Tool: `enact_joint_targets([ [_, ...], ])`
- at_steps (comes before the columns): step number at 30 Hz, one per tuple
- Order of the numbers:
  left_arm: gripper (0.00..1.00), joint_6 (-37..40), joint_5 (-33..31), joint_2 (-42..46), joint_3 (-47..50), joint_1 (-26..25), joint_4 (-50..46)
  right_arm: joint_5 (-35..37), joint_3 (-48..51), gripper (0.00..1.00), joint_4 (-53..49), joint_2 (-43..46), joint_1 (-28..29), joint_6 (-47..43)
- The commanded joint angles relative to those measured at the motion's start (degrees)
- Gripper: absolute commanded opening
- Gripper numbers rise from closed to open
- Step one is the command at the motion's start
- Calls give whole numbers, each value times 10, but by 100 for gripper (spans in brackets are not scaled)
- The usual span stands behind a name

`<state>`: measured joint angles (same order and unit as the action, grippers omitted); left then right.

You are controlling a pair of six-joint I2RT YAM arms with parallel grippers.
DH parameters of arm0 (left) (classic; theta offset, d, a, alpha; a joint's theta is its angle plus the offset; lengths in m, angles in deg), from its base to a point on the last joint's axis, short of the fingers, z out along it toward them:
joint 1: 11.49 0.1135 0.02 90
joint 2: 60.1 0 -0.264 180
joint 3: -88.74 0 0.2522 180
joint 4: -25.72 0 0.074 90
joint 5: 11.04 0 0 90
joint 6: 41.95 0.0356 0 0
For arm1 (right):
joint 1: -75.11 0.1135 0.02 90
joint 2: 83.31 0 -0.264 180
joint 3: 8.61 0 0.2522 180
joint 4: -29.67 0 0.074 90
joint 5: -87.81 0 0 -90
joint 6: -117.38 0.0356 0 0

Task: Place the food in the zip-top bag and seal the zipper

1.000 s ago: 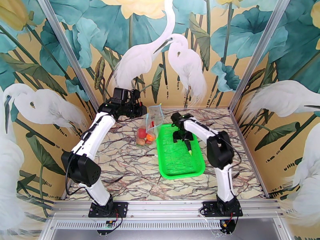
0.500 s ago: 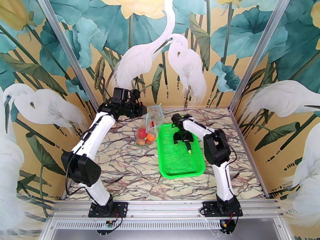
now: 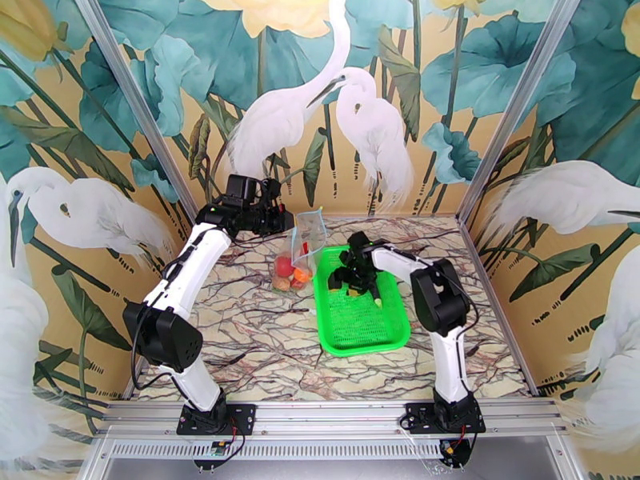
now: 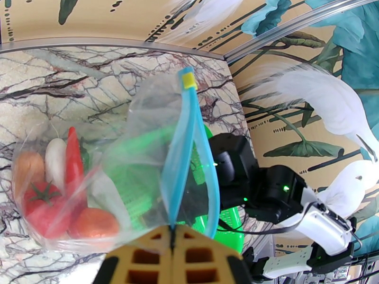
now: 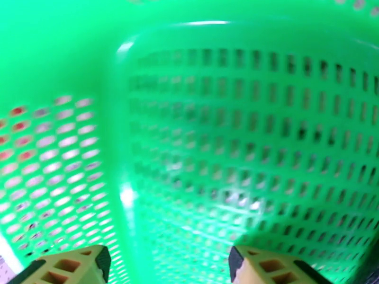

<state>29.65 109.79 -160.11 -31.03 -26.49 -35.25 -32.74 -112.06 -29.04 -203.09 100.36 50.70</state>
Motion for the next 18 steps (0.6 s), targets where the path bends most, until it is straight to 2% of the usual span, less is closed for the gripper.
enact_joint_targets([
  [1,0,5,0,4,-2,4,0,65,-5,73,0,69,-1,-18],
  [3,0,2,3,3,0,4,4,168,-17,73,-38,77,4,-19],
  [8,0,-3,8,2,6,4,13,324,-65,73,-134,37,5,3],
  [11,0,-6,10,4,9,4,18,363,-105,74,-186,-9,5,11],
  [18,0,-6,3,13,16,4,15,403,-143,78,-209,-73,2,29],
])
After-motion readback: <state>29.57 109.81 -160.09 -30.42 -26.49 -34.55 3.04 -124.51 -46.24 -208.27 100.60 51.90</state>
